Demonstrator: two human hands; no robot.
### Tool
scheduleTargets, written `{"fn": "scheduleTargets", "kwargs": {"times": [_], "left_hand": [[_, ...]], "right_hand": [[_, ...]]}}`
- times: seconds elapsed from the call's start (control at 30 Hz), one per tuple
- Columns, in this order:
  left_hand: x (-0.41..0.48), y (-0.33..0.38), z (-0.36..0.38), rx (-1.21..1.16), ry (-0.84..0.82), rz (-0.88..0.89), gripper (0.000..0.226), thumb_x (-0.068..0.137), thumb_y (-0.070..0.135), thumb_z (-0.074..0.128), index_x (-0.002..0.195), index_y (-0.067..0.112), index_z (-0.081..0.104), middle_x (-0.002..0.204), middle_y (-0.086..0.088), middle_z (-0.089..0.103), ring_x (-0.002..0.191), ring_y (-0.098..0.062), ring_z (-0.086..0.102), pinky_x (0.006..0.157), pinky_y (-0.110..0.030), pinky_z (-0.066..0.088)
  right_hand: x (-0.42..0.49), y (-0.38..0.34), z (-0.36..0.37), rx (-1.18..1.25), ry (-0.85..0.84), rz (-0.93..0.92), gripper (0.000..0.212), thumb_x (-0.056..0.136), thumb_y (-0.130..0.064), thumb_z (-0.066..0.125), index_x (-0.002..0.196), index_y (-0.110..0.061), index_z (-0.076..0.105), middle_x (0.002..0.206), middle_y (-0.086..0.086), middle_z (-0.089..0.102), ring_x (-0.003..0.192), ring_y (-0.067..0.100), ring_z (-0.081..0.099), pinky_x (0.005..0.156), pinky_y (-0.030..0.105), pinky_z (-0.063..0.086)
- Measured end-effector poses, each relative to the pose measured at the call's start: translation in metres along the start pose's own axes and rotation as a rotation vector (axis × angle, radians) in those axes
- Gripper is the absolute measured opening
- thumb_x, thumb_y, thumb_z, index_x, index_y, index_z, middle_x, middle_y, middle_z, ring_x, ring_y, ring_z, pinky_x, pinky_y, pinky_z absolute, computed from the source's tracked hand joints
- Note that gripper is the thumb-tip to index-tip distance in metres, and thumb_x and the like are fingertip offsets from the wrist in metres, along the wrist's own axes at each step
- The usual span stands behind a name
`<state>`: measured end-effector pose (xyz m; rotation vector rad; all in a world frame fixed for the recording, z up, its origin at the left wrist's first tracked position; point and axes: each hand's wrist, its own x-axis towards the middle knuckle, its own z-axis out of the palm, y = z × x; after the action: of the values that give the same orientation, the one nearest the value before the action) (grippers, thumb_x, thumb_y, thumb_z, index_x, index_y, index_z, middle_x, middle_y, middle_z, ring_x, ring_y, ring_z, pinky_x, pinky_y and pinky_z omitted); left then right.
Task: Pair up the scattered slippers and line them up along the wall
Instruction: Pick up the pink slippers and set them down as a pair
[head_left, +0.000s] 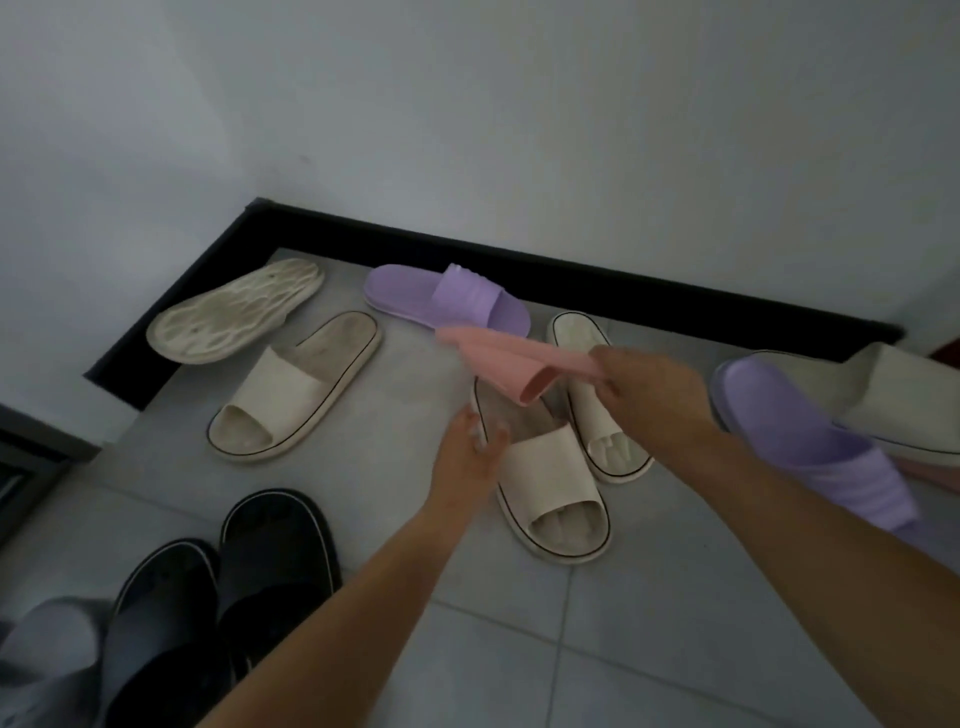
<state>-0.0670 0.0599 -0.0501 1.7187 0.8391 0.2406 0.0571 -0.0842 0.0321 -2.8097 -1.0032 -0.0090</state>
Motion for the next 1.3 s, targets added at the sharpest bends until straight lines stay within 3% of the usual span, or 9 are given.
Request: {"fn": "scheduleTargets", "kwargs": {"times": [0.07,0.13,0.27,0.37,0.47,0.6,0.73,1.07,1.3], "left_hand": [[-0.008,0.02,0.006,-0.165,0.038,-0.032,0.026,0.087,0.017,0.064,0.1,0.026,0.043,0.088,0.021,0.048,0.075,0.003,0.054,0.065,-0.012,0.044],[-0.018,0.036,0.015,-0.258,-0.005,-0.024,0.021,0.084,0.016,0.068,0.096,0.019,0.051,0.084,0.016,0.057,0.063,0.009,0.056,0.052,-0.007,0.043],[-0.053,0.059,0.041,-0.28,-0.182,-0.1,0.017,0.084,0.007,0.066,0.1,0.011,0.062,0.091,-0.005,0.068,0.078,-0.014,0.064,0.057,-0.027,0.053],[-0.08,0.079,0.067,-0.218,-0.275,-0.044,0.024,0.083,-0.006,0.055,0.104,0.006,0.056,0.084,-0.004,0.063,0.061,-0.007,0.061,0.042,-0.02,0.05],[-0.105,0.104,0.092,-0.139,-0.375,0.011,0.031,0.082,-0.004,0.056,0.112,0.004,0.053,0.088,-0.006,0.064,0.062,-0.012,0.059,0.041,-0.02,0.049],[-0.131,0.125,0.124,0.019,-0.461,0.043,0.026,0.083,-0.002,0.056,0.106,0.009,0.053,0.088,-0.003,0.064,0.068,-0.014,0.061,0.047,-0.027,0.052],[-0.148,0.144,0.159,0.226,-0.468,0.131,0.035,0.082,-0.002,0.059,0.11,0.014,0.044,0.083,0.01,0.052,0.064,-0.01,0.056,0.038,-0.02,0.045],[-0.164,0.159,0.262,0.308,-0.488,0.086,0.039,0.083,-0.001,0.054,0.12,0.007,0.045,0.108,-0.009,0.055,0.092,-0.034,0.06,0.076,-0.052,0.057],[-0.167,0.111,0.263,0.261,-0.39,-0.084,0.03,0.083,-0.002,0.054,0.106,0.016,0.047,0.091,0.004,0.057,0.07,-0.013,0.059,0.046,-0.03,0.051]], "right_hand": [[-0.022,0.006,-0.006,0.303,0.009,0.146,0.018,0.086,-0.02,0.053,0.101,-0.013,0.061,0.086,0.01,0.066,0.077,0.032,0.062,0.066,0.038,0.049],[-0.056,0.016,-0.007,0.554,-0.073,0.258,0.015,0.086,-0.015,0.057,0.097,-0.009,0.065,0.081,0.009,0.065,0.072,0.025,0.059,0.065,0.035,0.046],[-0.132,0.045,-0.013,1.056,-0.37,0.531,0.011,0.091,-0.008,0.055,0.096,-0.009,0.064,0.08,0.006,0.062,0.071,0.017,0.054,0.062,0.03,0.05],[-0.175,0.084,-0.03,1.068,-0.582,0.563,0.009,0.09,-0.016,0.059,0.099,-0.018,0.059,0.081,0.0,0.065,0.071,0.012,0.062,0.068,0.025,0.053],[-0.207,0.126,-0.055,0.974,-0.697,0.578,0.019,0.087,-0.036,0.062,0.101,-0.029,0.053,0.088,-0.003,0.067,0.07,0.006,0.068,0.059,0.019,0.05],[-0.241,0.195,-0.071,0.909,-0.593,0.68,0.019,0.091,-0.043,0.052,0.104,-0.031,0.048,0.091,-0.002,0.063,0.066,0.009,0.067,0.058,0.02,0.047],[-0.255,0.258,-0.067,0.929,-0.375,0.858,0.02,0.091,-0.043,0.052,0.096,-0.023,0.055,0.091,0.0,0.064,0.066,0.01,0.066,0.063,0.024,0.049],[-0.23,0.334,-0.034,0.915,-0.213,0.941,0.031,0.09,-0.034,0.057,0.11,-0.011,0.059,0.105,0.005,0.064,0.086,0.018,0.068,0.069,0.03,0.05],[-0.167,0.358,-0.011,0.834,-0.018,0.939,0.054,0.086,-0.013,0.056,0.137,-0.012,0.04,0.127,0.017,0.055,0.111,0.033,0.058,0.094,0.046,0.05]]}}
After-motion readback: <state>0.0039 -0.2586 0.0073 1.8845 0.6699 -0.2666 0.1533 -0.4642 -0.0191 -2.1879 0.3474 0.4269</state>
